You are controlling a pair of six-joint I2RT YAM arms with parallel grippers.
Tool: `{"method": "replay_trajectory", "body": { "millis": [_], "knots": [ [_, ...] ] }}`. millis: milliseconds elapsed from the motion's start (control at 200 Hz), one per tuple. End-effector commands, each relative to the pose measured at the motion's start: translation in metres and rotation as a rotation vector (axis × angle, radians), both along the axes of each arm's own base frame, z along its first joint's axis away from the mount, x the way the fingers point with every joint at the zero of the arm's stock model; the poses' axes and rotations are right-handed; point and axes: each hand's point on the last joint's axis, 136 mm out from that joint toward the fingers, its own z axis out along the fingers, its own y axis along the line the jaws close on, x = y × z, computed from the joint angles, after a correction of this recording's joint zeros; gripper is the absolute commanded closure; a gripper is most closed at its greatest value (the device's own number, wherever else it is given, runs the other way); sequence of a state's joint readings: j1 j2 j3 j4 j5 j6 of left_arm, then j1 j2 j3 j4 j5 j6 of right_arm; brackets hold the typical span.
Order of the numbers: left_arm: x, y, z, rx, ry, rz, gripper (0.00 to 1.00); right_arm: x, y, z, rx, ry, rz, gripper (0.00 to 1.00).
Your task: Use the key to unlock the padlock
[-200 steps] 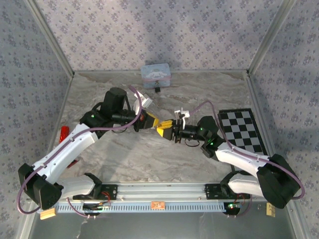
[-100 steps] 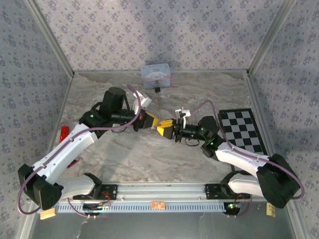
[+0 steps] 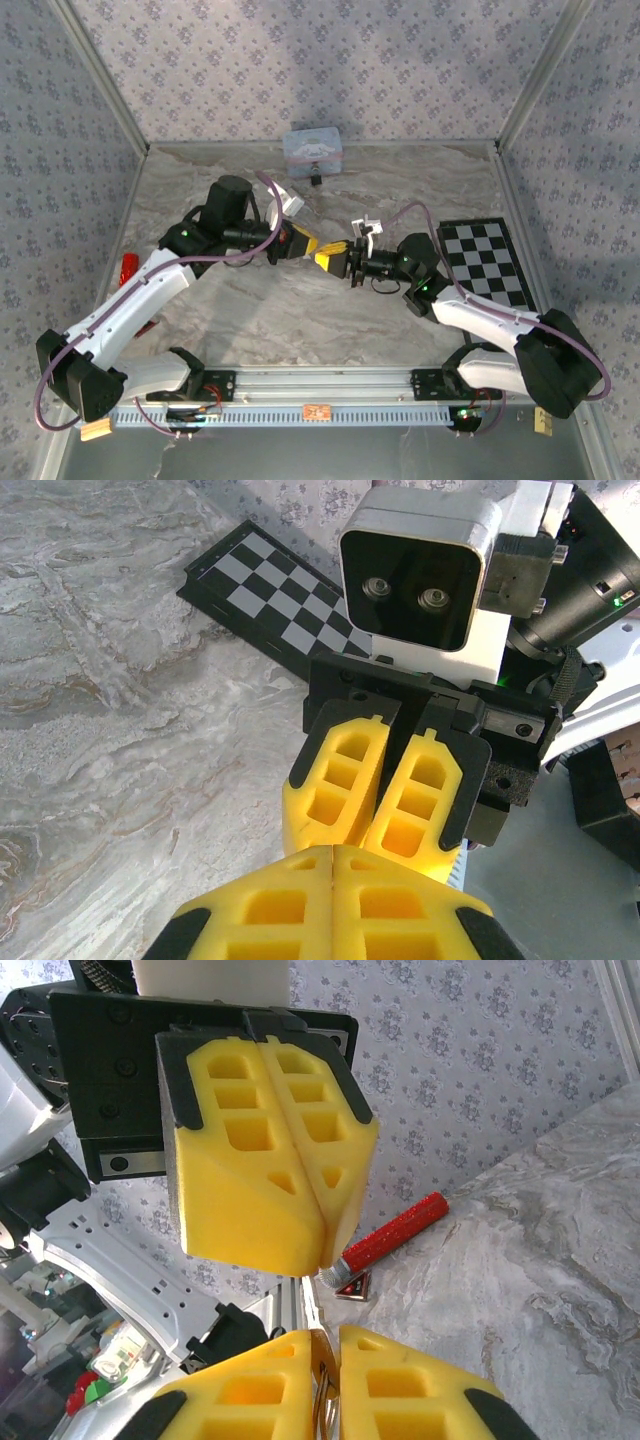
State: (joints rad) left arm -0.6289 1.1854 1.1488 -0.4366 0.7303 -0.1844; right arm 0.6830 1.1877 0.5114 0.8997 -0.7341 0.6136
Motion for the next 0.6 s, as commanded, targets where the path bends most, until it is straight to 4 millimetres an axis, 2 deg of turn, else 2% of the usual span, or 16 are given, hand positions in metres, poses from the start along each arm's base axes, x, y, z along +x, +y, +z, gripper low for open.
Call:
{"method": "replay_trajectory", "body": {
  "millis": [0,115,230,330,470,595],
  "knots": [
    [0.0011,0.0019,0.0002,-0.008,-0.016,0.008,1.00,-0.0081,-0.0016,0.0268,0.061,-0.079,0.035,0.90],
    [0.0027,0.0031,-0.0007,-0.008,-0.023,0.020,1.00,-0.0082,-0.0041,0.0267,0.069,-0.063,0.033,0.84],
    [0.0045,0.0034,-0.0013,-0.012,-0.022,0.027,1.00,-0.0074,-0.0069,0.0277,0.077,-0.062,0.022,0.84],
    [0.0067,0.0047,-0.0020,-0.013,-0.023,0.039,1.00,-0.0087,-0.0080,0.0319,0.089,-0.065,0.035,0.88],
    [0.0086,0.0058,-0.0006,-0.017,-0.027,0.048,1.00,-0.0116,-0.0064,0.0322,0.085,-0.064,0.055,1.00],
    [0.0102,0.0075,-0.0013,-0.014,-0.033,0.062,1.00,-0.0117,-0.0064,0.0317,0.084,-0.060,0.052,1.00]
  ]
}}
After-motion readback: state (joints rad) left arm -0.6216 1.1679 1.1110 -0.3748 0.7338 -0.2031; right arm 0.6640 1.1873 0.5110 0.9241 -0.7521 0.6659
